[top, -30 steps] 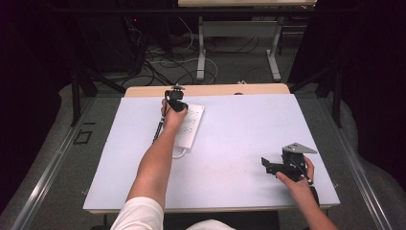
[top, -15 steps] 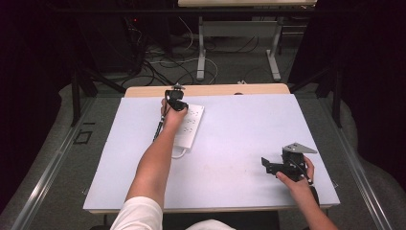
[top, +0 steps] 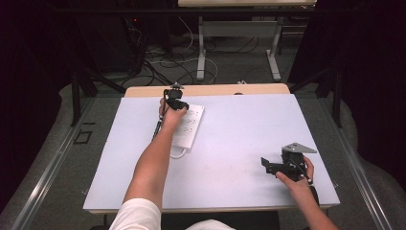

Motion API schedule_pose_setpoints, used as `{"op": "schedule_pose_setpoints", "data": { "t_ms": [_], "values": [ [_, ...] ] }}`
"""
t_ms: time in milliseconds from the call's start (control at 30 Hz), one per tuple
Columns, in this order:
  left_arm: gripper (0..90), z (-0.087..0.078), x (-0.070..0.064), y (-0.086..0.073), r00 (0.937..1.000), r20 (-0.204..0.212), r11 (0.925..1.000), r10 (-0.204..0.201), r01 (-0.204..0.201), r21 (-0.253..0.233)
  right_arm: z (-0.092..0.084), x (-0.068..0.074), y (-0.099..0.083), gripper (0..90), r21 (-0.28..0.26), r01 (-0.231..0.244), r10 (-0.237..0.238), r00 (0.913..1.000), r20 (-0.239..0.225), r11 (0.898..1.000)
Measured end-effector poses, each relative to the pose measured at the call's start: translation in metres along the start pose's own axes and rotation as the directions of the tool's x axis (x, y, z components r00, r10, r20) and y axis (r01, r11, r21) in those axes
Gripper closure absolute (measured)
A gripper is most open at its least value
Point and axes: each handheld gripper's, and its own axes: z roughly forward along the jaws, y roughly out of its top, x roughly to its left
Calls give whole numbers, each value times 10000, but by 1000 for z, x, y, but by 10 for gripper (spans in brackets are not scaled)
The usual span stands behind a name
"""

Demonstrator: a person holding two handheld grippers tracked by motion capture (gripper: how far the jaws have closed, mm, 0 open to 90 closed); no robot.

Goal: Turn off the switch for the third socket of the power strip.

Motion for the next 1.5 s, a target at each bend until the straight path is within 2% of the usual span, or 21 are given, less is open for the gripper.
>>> {"op": "schedule_pose_setpoints", "data": {
  "t_ms": [267, 300, 367, 400, 567, 900, 1167, 1200, 1333, 1433, 1500],
  "values": [
    [661, -5, -2, 1, 9999, -12, 9999, 136, -136, -53, 0, 0, 0, 76, 20, 14, -14, 10000, -50, 10000],
    [649, -5, -3, 2, 10000, 21, 10000, 21, -21, -84, 0, 0, 0, 76, 20, 17, -17, 10000, -59, 10000],
    [636, -6, -2, 2, 10000, 33, 9999, 79, -79, -91, 0, 0, 0, 76, 26, 15, -14, 10000, -64, 10000],
    [613, -7, -3, 2, 10000, 30, 9999, -61, 61, -98, 0, 0, 0, 76, 35, 24, -23, 10000, -80, 10000],
    [550, -8, -4, 1, 9999, 2, 9999, -108, 108, 27, 0, 0, 0, 76, 31, -5, 5, 9999, -113, 10000],
    [425, -14, -6, 1, 10000, -50, 9999, -7, 7, 111, 1, 0, 0, 76, 52, 44, -43, 9999, -143, 10000],
    [398, -21, -9, 0, 9999, 113, 9997, 9, -12, 251, 1, -1, 0, 76, 49, -12, 13, 9999, -165, 10000],
    [393, -24, -9, 0, 9998, 169, 9995, 142, -147, 290, 1, -1, 0, 76, 43, -19, 20, 9999, -167, 10000],
    [389, -30, -11, 1, 9995, 242, 9995, 212, -218, 247, 1, -1, 0, 76, 28, -22, 22, 9998, -173, 10000],
    [389, -36, -12, 1, 9993, 62, 9991, 360, -361, 200, 1, -1, 1, 76, 39, 0, 0, 9998, -183, 10000],
    [392, -40, -12, 2, 9991, 167, 9991, 395, -398, 167, 1, -1, 0, 77, 69, 12, -10, 9997, -224, 10000]
  ]
}}
